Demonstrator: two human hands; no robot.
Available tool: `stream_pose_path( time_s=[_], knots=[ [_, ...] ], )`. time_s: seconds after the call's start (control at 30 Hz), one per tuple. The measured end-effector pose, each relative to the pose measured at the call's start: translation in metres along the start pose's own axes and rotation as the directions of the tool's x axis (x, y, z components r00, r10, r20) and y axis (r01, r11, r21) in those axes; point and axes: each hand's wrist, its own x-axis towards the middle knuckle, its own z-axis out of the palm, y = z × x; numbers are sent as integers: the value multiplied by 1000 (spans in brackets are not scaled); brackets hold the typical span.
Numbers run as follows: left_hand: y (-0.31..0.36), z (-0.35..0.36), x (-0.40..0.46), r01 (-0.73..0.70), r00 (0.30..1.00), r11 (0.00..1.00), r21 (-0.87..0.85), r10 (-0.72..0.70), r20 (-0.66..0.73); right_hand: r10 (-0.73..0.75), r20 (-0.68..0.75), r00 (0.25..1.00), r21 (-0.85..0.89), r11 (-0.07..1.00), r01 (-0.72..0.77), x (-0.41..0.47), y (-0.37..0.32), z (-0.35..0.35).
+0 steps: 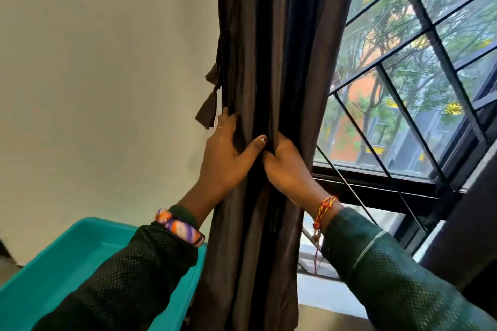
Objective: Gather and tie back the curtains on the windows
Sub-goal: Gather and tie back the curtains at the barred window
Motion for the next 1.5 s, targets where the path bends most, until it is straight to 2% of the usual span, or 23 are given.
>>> stream_pose_path(
  time_s=[0.1,0.17,0.33,0.4,0.47,0.5,0.57,0.67,0.7,0.73,0.8,0.83,0.87,0.93,1.0,1.03,1.1,1.17,1.37,1.5],
  knots=[
    [-1,5,-11,85,986,995,45,-77,-148,18,-36,999,-111,994,-22,-13,6,2],
    [-1,3,-21,140,974,985,100,-119,-191,1,-54,999,-162,987,-9,-21,7,0],
    [23,-13,-63,178,973,959,222,-137,-186,-15,36,999,-229,973,23,-44,12,1],
    [35,-19,-81,129,979,946,299,-74,-190,2,71,997,-250,968,16,-59,13,2],
    [39,-22,-100,42,995,914,404,0,-103,-3,112,994,-257,966,32,-77,13,5],
    [42,-23,-109,36,998,907,419,-12,-62,-9,139,990,-271,962,47,-88,12,8],
    [52,-23,-125,150,988,924,353,-128,-85,-22,205,979,-288,954,82,-111,12,15],
    [80,-22,-143,259,953,962,90,-239,-189,-83,309,948,-293,940,177,-144,14,26],
    [88,-22,-145,289,939,955,58,-271,-211,-98,351,931,-318,923,217,-152,10,29],
    [93,-23,-149,315,928,945,87,-287,-238,-103,397,912,-337,908,249,-162,6,30],
    [93,-32,-155,295,916,938,184,-222,-335,-123,451,884,-313,906,285,-179,1,29],
    [88,-39,-157,262,910,937,232,-160,-382,-152,428,891,-289,911,295,-186,-1,26],
    [83,-48,-158,228,907,929,290,-95,-411,-197,348,917,-260,919,296,-191,-2,22],
    [70,-64,-163,203,906,879,431,-3,-423,-234,101,967,-182,951,249,-193,-1,14],
    [63,-80,-167,220,908,818,531,27,-418,-170,-99,981,-95,982,160,-184,3,10],
    [61,-86,-168,216,913,803,555,36,-407,-114,-147,982,-55,993,107,-177,5,7],
    [58,-96,-169,210,923,799,564,29,-385,4,-151,989,-6,1000,-5,-165,1,6],
    [56,-101,-170,205,926,803,560,25,-376,81,-125,989,-38,996,-87,-157,-4,9],
    [47,-94,-169,120,948,828,548,69,-311,138,-10,990,-215,967,-137,-143,-14,34],
    [37,-98,-165,103,957,854,510,54,-284,183,-161,970,-234,948,-218,-160,-18,45]
  ],
)
